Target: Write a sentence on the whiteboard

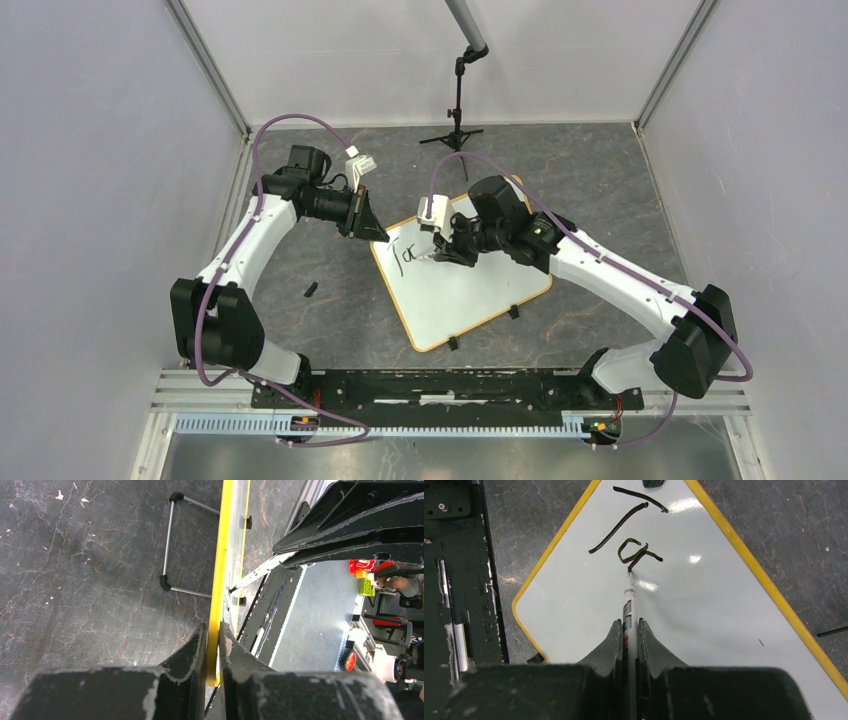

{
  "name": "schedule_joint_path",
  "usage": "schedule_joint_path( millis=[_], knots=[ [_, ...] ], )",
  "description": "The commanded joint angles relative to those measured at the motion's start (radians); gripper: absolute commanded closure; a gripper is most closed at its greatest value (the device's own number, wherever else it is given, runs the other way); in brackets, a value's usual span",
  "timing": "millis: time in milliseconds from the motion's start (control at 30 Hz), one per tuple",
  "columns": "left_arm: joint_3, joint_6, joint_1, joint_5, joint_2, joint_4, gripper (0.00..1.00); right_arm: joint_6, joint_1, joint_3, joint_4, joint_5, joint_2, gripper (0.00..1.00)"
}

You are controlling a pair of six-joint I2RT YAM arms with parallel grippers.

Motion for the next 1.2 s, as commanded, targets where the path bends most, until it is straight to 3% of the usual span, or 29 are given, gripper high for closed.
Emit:
schedule_joint_path(
  millis=[0, 633, 1167],
  knots=[
    [0.013, 0.051, -0.003, -0.008, -0.018, -0.013, 0.98, -0.018, -0.006, 0.021, 0.006, 0.043, -0.016, 1.0],
    [0.01, 0.051, -0.002, -0.012, -0.021, -0.013, 0.98, 0.023, -0.083, 0.168, 0.05, 0.052, 0.068, 1.0],
    [0.009, 0.052, -0.003, -0.017, -0.023, -0.012, 0.98, 0.048, -0.067, 0.029, 0.034, -0.019, 0.004, 1.0]
  ],
)
